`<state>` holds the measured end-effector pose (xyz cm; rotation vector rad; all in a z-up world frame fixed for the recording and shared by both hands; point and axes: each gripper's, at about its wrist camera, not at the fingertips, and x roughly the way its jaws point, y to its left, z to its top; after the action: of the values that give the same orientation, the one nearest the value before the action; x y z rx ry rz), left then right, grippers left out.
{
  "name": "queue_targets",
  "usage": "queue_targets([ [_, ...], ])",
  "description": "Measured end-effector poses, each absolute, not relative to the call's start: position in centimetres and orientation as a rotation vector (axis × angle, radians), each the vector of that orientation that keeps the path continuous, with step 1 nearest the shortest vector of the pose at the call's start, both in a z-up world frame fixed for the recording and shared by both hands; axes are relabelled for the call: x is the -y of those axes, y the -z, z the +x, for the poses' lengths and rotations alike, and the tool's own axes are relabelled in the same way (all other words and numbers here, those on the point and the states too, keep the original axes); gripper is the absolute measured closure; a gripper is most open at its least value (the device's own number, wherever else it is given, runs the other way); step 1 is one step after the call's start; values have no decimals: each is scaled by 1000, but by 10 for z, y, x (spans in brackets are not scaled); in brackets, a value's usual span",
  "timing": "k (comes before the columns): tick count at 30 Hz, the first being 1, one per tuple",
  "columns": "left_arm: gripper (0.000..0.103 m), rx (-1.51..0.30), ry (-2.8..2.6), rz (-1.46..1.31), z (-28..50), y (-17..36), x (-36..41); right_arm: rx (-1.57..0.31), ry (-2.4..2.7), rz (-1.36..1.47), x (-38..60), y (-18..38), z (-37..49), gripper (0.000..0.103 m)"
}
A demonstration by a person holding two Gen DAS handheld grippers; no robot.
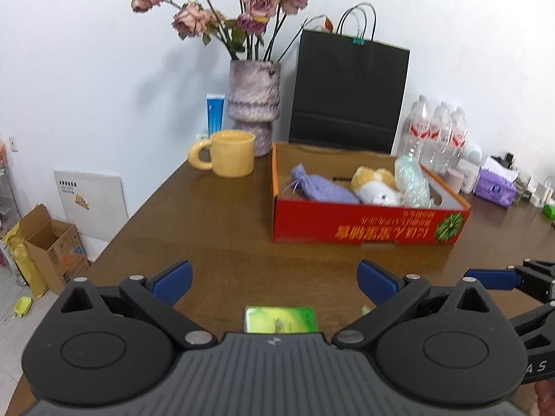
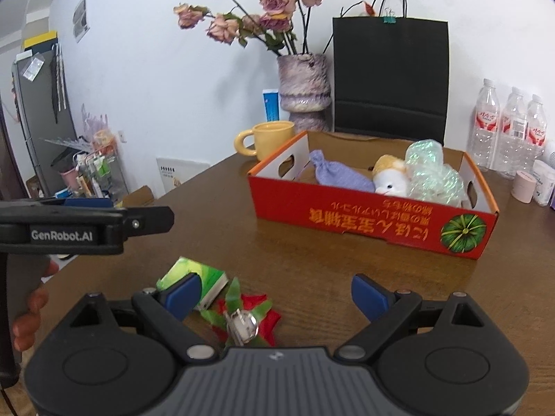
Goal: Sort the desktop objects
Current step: 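Move the left gripper to the green tissue pack and the right to the pinwheel toy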
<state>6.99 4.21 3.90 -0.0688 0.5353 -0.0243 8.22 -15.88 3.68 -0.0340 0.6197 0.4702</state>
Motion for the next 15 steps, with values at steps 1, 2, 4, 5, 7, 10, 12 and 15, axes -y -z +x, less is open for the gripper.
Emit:
queue_targets([
  [1, 0, -545, 22, -70, 70, -36, -43, -626, -472, -36, 157, -35, 82, 10],
  [2, 0, -554, 20, -70, 70, -33, -45, -632, -475, -36, 156, -33, 81, 10],
  [4, 0, -570, 18, -73, 71, -27, -47, -646, -482, -35, 154, -29, 81, 10],
  [5, 0, -578, 16, -74, 71, -25, -47, -652, -485, -35, 153, -27, 80, 10],
  [7, 0, -591, 16, -77, 72, -20, -49, -663, -488, -38, 150, -24, 80, 10],
  [10, 0, -608, 24, -85, 73, -14, -51, -676, -489, -45, 147, -17, 81, 10],
  [12, 0, -619, 23, -87, 75, -11, -51, -683, -485, -52, 145, -13, 82, 10],
  [15, 0, -636, 28, -92, 78, -6, -51, -690, -480, -67, 141, -6, 83, 10],
])
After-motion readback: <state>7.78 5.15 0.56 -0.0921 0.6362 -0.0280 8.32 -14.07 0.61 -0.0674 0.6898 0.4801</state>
